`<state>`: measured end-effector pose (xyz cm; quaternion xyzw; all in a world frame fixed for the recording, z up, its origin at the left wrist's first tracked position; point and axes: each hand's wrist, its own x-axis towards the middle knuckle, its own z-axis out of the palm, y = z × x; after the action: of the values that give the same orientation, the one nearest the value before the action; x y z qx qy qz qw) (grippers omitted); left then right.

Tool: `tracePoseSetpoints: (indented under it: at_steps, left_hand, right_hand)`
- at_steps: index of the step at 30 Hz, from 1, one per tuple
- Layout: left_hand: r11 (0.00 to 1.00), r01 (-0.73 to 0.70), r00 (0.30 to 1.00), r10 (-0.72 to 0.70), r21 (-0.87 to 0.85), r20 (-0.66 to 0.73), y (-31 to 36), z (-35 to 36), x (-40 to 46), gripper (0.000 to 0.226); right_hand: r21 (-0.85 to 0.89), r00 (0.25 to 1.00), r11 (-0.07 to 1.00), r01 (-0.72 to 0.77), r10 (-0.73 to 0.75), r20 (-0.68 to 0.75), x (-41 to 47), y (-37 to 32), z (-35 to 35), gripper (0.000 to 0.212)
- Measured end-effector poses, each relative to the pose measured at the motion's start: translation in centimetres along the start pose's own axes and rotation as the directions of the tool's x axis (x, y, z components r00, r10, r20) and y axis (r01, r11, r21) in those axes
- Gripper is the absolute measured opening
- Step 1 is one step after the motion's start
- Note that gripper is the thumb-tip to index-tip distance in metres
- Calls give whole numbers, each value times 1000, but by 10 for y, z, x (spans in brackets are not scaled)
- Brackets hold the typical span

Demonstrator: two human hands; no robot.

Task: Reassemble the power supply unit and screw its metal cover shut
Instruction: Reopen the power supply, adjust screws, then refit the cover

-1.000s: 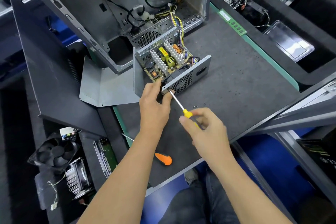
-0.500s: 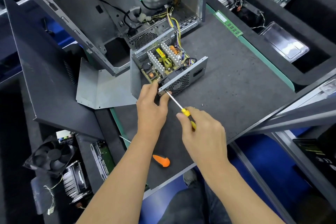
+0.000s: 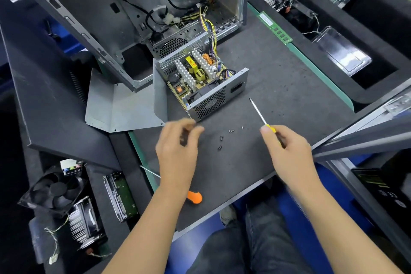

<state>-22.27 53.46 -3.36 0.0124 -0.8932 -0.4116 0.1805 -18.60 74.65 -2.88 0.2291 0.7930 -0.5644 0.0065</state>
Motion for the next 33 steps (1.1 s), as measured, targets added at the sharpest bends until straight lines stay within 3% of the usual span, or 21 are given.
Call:
tracePoseSetpoints:
  at_steps: [4,11,13,15,17,19,22,24,27,33]
  left_hand:
    - [988,-114,924,68,101,377,4,8,-20,13]
    - [972,-167,873,69,164,483,6,10,-17,2]
    - [983,-91,877,2,161,480,7,9,-17,5]
    - [985,167,886,-171,48,432,9,9,-15,9]
    - [837,499,830,-387,-223,402,12,10,-12,11]
    - [585,667,745,-511,-461,429,15,12,-9,15]
    - [218,717,644,-571,-662,509,18,12,-4,17]
    - [79,705,610,-575,-705,546,20,12,-3,15]
    - [15,687,607,-560,-726,563,21,10,-3,16]
    - [10,681,619,-543,-733,568,22,10,-7,17]
  right_hand:
    - [-5,999,1000,-6,7,45,4,6,4,17]
    - [28,998,1000,5,-7,69,1,4,6,17]
    - [53,996,999,1,-6,84,-1,3,6,15]
    - [73,993,997,18,-27,119,-4,4,6,12]
    - [86,979,995,57,-72,188,-9,5,8,16]
    - [67,958,992,104,-118,260,-14,7,11,25]
    - [37,940,988,149,-153,306,-19,9,17,27]
    - [19,934,986,163,-160,318,-20,9,19,26]
    - [11,929,985,169,-164,332,-21,8,21,24]
    - [11,916,984,180,-172,362,-24,5,21,16]
